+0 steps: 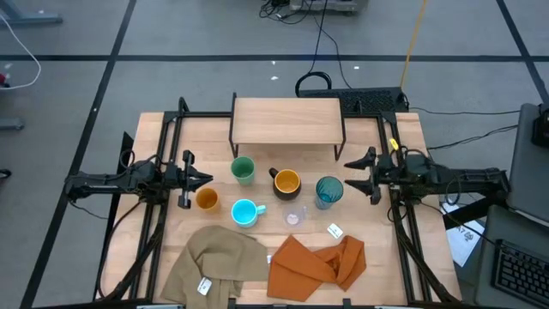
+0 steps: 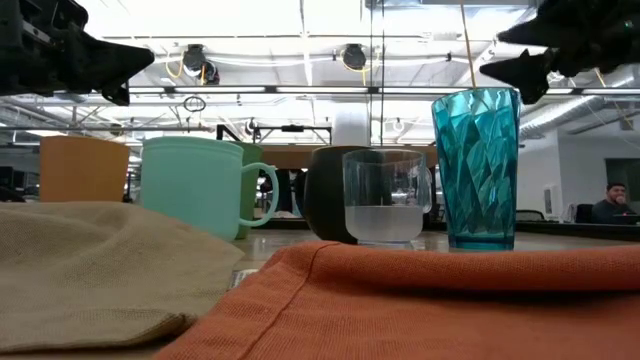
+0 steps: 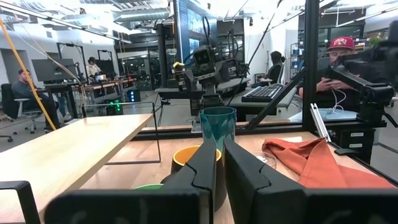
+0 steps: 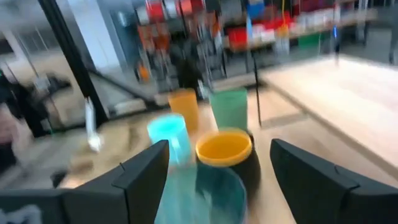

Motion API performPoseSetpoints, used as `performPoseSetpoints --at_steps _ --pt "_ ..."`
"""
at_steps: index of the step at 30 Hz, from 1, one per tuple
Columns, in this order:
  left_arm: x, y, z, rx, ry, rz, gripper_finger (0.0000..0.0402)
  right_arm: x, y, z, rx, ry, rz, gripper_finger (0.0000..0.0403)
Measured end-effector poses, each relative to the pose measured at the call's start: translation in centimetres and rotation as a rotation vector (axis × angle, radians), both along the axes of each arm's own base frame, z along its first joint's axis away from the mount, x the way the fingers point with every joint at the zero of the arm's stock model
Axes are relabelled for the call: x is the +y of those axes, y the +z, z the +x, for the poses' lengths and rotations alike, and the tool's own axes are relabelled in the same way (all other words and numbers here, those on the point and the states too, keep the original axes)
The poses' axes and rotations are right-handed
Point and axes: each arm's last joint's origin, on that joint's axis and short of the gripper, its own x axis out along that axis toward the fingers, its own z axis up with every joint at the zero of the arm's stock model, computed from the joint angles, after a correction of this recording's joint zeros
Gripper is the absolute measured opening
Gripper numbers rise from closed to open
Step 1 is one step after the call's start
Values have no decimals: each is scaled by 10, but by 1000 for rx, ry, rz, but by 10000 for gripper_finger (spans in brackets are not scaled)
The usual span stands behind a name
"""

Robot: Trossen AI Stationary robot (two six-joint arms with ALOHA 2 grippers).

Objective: Stack small to large cups/mugs on shelf
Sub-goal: Put the blue cup on the shelf

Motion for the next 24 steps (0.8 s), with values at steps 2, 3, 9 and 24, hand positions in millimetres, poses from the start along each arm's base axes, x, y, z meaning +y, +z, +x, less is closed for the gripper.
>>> performPoseSetpoints --at_steps 2,3,9,24 --pt "0 -1 0 8 6 -1 31 0 18 4 57 0 0 266" --pt "0 -1 0 11 10 -2 31 0 25 7 101 1 0 265" --pt "1 -3 0 31 17 -4 31 0 58 31 398 9 -15 264" --pt "0 -3 0 34 16 -6 31 -1 79 67 756 18 -17 263"
